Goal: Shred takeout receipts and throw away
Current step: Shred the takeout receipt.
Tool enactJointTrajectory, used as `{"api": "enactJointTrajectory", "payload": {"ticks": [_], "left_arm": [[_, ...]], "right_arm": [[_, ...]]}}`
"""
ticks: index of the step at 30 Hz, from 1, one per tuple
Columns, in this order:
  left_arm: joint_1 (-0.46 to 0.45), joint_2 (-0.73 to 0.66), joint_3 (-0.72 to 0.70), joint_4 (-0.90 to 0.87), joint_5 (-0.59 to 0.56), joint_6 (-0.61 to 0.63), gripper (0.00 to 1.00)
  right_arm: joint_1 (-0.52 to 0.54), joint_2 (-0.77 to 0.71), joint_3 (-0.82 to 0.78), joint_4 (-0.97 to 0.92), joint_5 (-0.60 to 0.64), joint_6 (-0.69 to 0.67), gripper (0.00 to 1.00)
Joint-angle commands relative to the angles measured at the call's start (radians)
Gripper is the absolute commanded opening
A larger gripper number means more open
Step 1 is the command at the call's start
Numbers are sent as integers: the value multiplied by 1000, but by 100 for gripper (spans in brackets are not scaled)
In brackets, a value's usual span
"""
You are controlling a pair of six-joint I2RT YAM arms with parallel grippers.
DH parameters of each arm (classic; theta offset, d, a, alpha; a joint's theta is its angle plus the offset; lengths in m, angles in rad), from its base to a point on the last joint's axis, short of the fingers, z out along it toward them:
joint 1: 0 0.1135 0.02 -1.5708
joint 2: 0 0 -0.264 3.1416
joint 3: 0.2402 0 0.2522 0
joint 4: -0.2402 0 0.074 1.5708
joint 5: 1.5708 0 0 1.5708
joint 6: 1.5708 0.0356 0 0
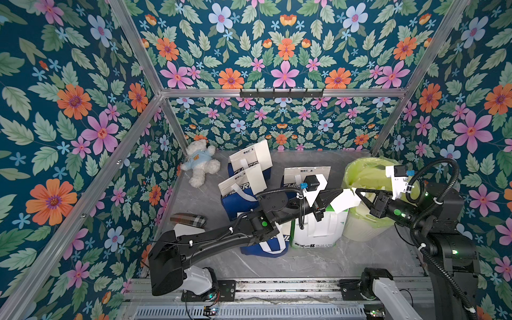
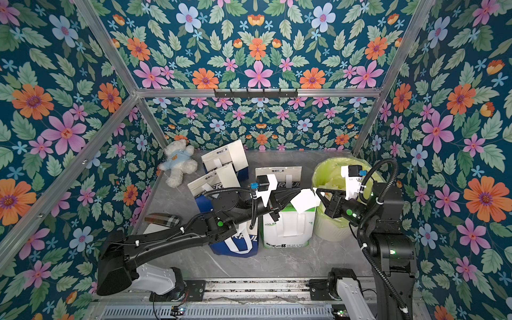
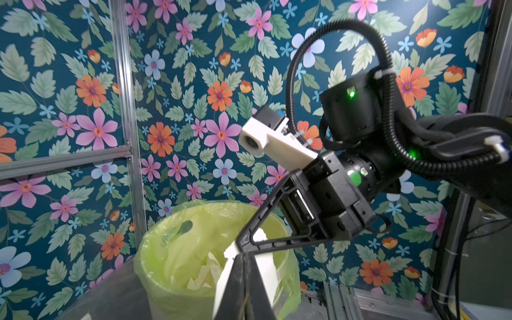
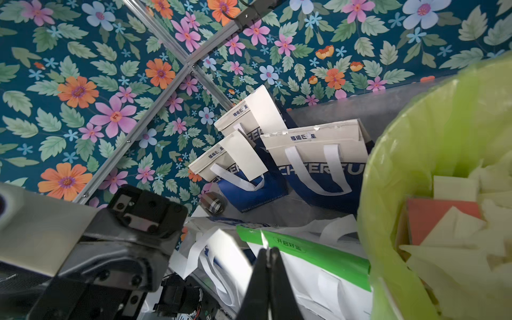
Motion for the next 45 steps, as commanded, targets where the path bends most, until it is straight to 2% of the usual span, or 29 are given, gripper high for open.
{"api": "enactJointTrajectory", "payload": {"ticks": [1,4,8,9,10,13,15,17,20,24,28,30,32,34,37,39,42,45], "left_arm": [[2,12,-23,231,-49,-58,0],[1,39,-16,268,-43,-79,0],[1,61,4,256,-21,-84,0],[1,67,20,220,-6,-72,7],[2,72,41,165,19,-54,33],[2,81,93,3,130,30,98],[18,75,88,-19,225,62,99],[59,69,76,5,319,20,99],[160,77,72,132,483,-164,99],[269,135,65,449,618,-453,97],[283,232,173,545,768,-629,88],[282,285,219,650,825,-751,82],[282,325,246,777,855,-874,76],[282,350,269,819,872,-945,69],[282,351,269,809,895,-965,57],[282,335,256,759,902,-934,56],[282,296,234,606,904,-823,54],[270,258,240,364,894,-642,52]], "right_arm": [[1,-19,-35,75,22,78,0],[1,-27,-47,89,23,92,0],[0,-12,-2,36,66,44,0],[0,-7,12,27,67,34,0],[0,-3,24,25,66,31,0],[0,0,52,43,34,49,0],[0,6,69,55,-4,64,0],[1,8,85,63,-36,79,0],[1,9,107,81,-90,109,0],[0,26,133,104,-192,156,0],[0,36,145,125,-276,185,0],[0,47,161,103,-288,175,0],[1,51,170,80,-286,160,0],[1,56,175,65,-284,152,0],[0,61,182,43,-261,139,0],[1,64,185,27,-245,128,0],[1,68,190,14,-226,117,0],[0,70,189,18,-234,119,0]]}}
